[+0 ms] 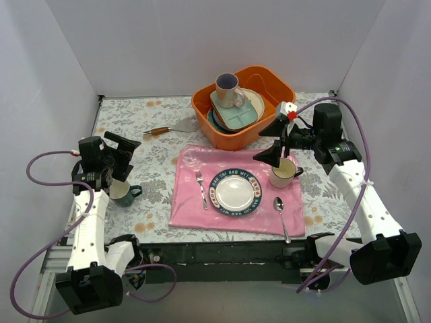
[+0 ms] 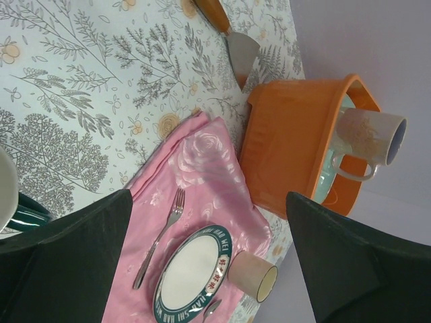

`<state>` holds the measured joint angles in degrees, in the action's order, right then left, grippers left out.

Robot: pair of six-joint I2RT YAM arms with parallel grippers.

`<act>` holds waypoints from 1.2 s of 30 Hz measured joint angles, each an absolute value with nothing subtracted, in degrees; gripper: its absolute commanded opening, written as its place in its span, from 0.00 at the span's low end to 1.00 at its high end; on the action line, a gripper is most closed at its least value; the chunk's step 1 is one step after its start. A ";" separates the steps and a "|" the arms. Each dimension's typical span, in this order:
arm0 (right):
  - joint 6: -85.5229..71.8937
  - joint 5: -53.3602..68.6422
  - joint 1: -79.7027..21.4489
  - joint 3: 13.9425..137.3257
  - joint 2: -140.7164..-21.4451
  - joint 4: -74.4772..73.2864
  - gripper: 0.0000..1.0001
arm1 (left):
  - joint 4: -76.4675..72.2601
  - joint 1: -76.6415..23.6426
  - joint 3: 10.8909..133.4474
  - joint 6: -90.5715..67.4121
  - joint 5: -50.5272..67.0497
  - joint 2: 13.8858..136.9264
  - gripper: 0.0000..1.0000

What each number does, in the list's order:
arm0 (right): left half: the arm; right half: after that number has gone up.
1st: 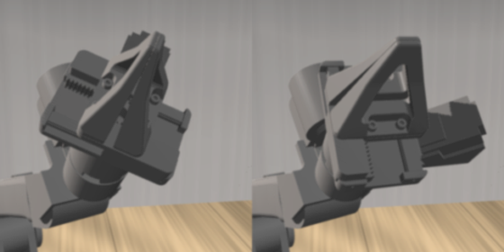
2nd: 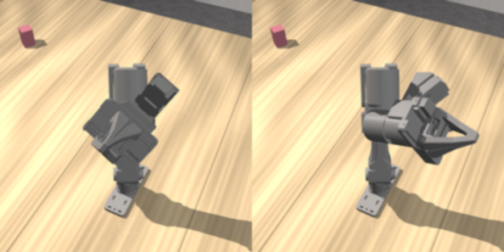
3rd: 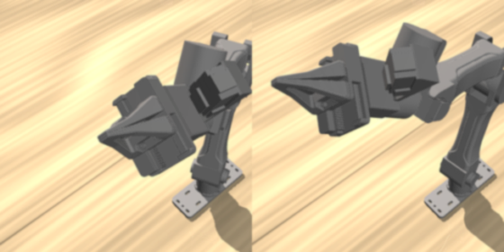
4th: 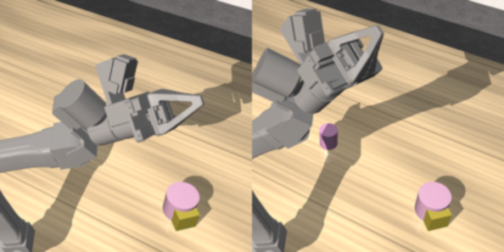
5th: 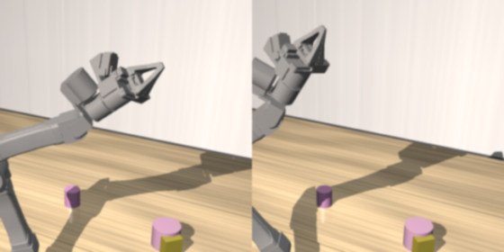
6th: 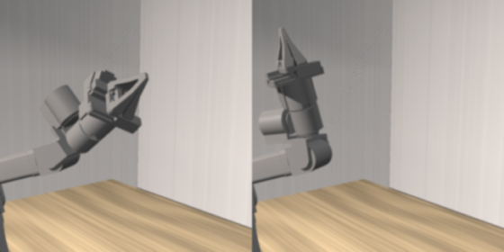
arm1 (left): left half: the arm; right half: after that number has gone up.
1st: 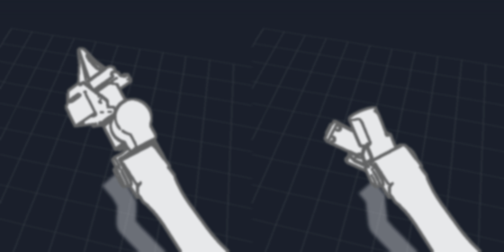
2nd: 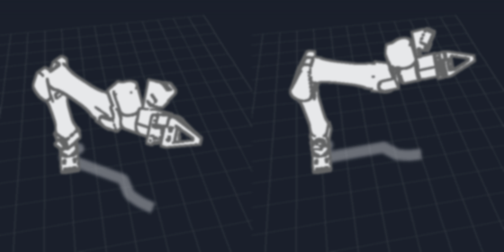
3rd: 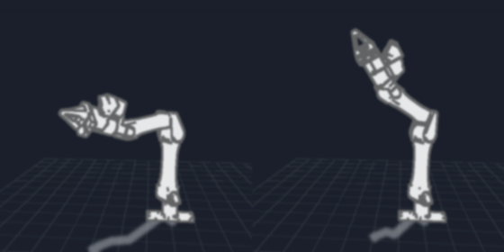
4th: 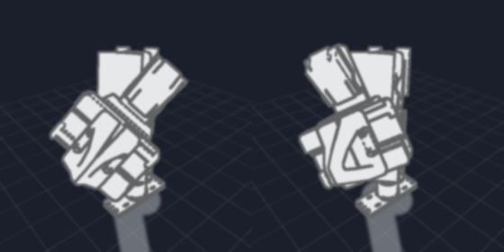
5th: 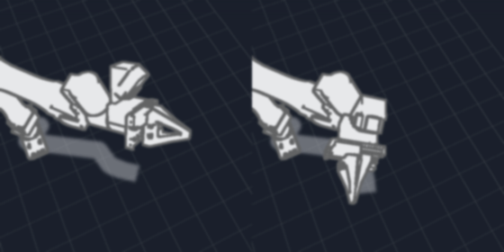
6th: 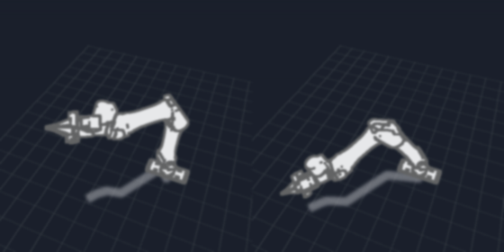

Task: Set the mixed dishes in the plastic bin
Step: Pick up the cup at the center of the board.

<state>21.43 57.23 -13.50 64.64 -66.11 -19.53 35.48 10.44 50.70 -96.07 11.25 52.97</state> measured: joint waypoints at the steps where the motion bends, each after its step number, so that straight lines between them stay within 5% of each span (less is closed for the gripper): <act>1: 21.45 57.23 -13.50 64.64 -66.15 -19.49 0.98 | 35.75 10.87 50.70 -96.20 11.16 53.23 0.98; 36: 29.41 57.39 -14.39 64.64 -71.79 -19.97 0.99 | 44.23 15.00 53.21 -96.07 0.25 59.99 0.98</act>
